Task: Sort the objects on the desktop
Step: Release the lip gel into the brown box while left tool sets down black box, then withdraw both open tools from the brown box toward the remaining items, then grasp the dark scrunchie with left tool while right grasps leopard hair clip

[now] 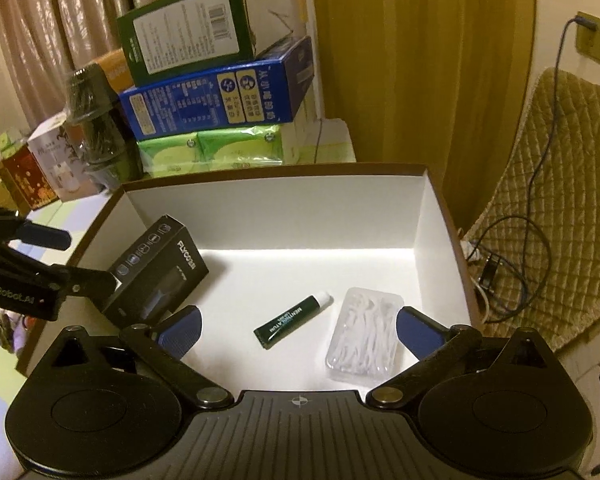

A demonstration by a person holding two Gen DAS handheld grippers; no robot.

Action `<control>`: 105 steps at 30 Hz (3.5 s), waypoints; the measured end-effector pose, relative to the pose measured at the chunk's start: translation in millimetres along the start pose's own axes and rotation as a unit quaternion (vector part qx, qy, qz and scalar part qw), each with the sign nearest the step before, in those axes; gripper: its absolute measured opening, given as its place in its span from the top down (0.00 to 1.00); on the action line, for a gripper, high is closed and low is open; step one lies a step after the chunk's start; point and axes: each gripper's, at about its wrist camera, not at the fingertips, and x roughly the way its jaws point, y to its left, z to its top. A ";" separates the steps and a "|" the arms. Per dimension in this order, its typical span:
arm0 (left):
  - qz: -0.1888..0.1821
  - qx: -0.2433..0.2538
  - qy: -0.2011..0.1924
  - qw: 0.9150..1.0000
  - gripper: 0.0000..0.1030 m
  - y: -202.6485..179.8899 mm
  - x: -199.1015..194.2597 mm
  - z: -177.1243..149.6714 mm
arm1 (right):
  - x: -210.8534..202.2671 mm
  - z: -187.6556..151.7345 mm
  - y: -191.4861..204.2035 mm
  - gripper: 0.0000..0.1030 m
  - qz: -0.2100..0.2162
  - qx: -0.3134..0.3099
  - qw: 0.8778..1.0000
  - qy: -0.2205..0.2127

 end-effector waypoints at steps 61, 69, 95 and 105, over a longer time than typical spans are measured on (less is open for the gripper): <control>0.056 -0.162 0.051 0.984 0.16 137.1 -148.0 -225.5 | -41.3 -105.0 230.0 0.02 0.121 -0.062 0.988 0.076; 0.075 -0.189 0.050 0.978 0.16 169.3 -156.9 -245.2 | -18.0 -105.3 271.3 0.02 0.142 -0.081 0.983 0.079; 0.073 -0.181 0.041 0.980 0.21 232.0 -113.2 -246.9 | 50.8 -90.0 329.4 0.16 0.108 -0.073 0.990 0.052; 0.055 -0.166 0.023 0.984 0.23 244.7 -76.7 -232.8 | 89.8 -82.8 329.4 0.58 0.094 -0.054 0.993 0.050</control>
